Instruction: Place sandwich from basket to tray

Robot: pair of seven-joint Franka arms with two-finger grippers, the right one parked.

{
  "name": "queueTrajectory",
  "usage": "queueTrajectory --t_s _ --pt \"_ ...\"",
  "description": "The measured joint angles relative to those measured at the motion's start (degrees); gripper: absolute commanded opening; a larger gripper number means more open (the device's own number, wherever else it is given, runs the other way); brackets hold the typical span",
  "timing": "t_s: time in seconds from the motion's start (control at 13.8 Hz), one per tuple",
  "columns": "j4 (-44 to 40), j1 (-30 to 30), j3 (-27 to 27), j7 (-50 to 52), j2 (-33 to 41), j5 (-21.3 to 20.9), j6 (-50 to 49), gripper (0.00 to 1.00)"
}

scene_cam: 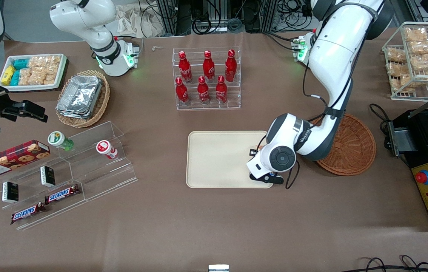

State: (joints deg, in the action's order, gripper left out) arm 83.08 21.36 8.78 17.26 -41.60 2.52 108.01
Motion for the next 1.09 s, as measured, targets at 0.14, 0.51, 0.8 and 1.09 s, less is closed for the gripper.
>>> queueTrajectory --t_s 0.14,0.51,0.8,1.09 --pt "-0.54 -0.02 0.0 0.17 0.09 0.0 -0.04 1.0" --pt "-3.16 -1.94 -0.78 0.19 5.57 -0.09 -6.86 1.0" --pt "-4.18 -9.17 -1.04 0.0 14.78 -0.03 -13.62 1.0" --pt "-7.16 -14.43 -1.3 0.11 20.05 -0.07 -17.47 1.0"
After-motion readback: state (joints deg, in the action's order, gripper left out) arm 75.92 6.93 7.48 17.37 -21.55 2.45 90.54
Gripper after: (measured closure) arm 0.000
